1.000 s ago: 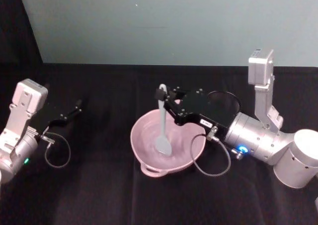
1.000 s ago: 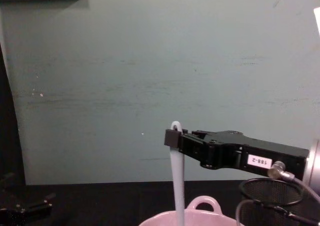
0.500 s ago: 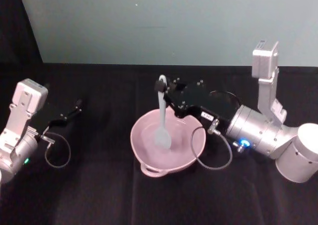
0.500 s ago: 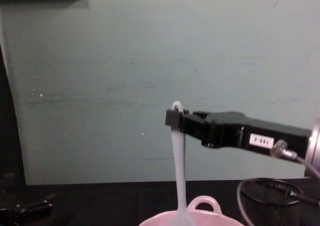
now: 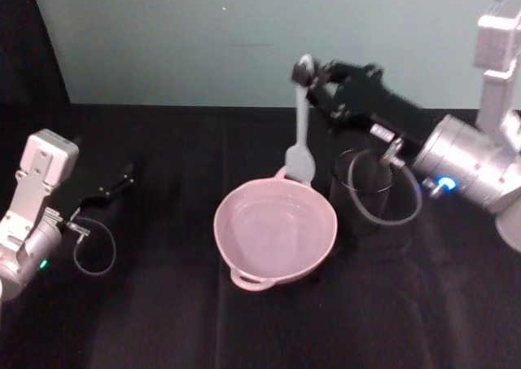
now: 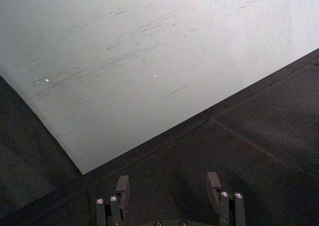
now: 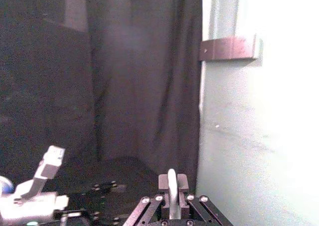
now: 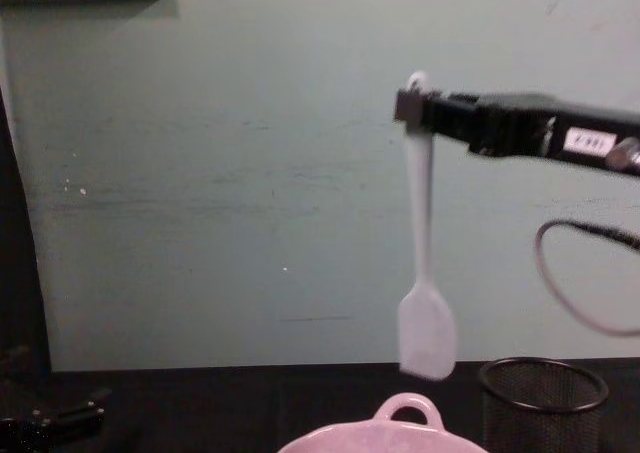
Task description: Use the one hand to pick up the spoon and stir the clear water in the bowl.
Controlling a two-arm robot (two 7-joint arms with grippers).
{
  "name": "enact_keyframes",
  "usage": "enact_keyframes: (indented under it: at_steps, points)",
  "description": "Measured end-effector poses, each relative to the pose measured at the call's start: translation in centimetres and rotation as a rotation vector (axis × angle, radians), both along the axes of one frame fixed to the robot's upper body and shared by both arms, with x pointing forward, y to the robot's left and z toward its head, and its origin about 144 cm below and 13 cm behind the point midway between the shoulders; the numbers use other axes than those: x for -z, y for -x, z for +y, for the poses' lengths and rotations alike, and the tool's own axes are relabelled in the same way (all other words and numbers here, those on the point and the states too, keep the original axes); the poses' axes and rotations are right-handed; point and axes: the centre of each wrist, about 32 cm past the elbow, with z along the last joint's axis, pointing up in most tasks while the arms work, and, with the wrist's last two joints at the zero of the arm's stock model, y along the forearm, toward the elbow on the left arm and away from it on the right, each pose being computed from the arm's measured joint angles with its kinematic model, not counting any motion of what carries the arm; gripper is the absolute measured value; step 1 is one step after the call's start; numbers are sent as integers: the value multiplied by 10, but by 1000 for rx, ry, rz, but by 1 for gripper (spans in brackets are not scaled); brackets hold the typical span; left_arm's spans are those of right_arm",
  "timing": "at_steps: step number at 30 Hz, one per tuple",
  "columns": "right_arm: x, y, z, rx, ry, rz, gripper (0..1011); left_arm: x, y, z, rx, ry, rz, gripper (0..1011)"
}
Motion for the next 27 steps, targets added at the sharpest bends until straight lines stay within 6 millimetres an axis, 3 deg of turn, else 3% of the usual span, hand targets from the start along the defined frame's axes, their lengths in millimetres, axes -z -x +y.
enact_keyframes:
  at_steps: [5, 11, 17, 27]
  points:
    - [-16, -2, -17, 47, 23, -38, 106, 0, 0, 0, 0, 0, 0, 1011]
    - [-21, -5, -32, 102, 42, -57, 106, 0, 0, 0, 0, 0, 0, 1011]
    - [-13, -9, -42, 149, 59, -43, 106, 0, 0, 0, 0, 0, 0, 1011]
    - [17, -10, -49, 201, 9, 64, 106, 0, 0, 0, 0, 0, 0, 1011]
